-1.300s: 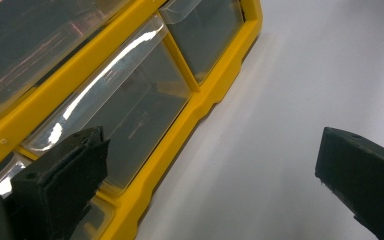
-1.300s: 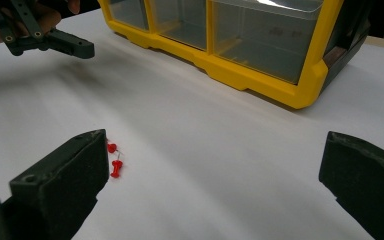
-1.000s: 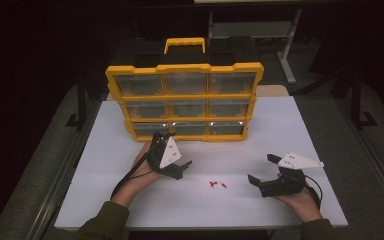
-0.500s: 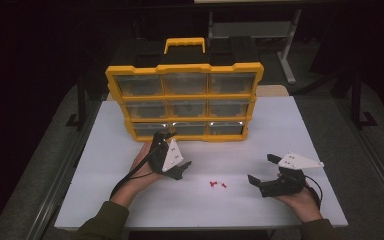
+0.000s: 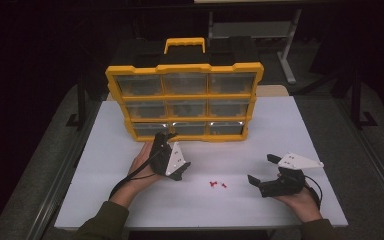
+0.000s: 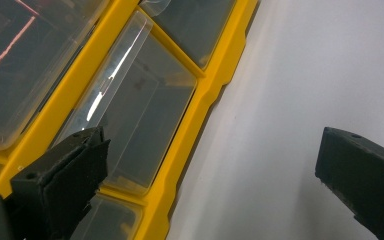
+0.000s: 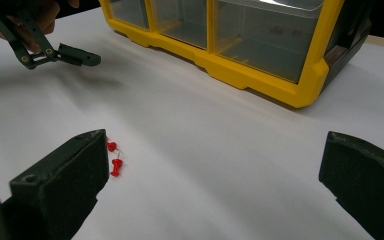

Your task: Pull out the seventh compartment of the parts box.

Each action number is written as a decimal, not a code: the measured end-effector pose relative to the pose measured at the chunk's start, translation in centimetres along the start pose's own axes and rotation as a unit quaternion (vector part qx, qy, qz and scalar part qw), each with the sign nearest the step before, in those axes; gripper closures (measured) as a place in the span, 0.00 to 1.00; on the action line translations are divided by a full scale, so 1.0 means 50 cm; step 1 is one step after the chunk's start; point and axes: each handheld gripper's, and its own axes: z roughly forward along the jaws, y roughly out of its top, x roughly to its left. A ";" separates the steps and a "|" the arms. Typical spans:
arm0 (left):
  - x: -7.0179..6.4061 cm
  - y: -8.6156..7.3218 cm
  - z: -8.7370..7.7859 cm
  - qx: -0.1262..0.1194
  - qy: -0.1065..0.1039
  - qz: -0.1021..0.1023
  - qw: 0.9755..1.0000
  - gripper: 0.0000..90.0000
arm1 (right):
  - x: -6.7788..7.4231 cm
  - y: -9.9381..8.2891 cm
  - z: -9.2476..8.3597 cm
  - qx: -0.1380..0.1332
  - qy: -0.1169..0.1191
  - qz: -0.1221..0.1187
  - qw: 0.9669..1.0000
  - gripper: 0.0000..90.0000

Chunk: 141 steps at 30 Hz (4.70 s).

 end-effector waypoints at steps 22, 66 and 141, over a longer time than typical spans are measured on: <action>-0.013 0.001 0.003 0.022 0.030 0.072 0.997 0.00 | 0.001 0.000 0.000 0.003 -0.002 -0.002 1.000 0.00; -0.037 0.001 0.008 0.057 0.089 0.213 0.971 0.00 | 0.000 -0.001 0.000 0.002 -0.002 -0.002 1.000 0.00; -0.008 -0.049 0.017 0.135 0.227 0.281 0.923 0.00 | -0.001 -0.001 -0.001 0.002 -0.002 -0.003 1.000 0.00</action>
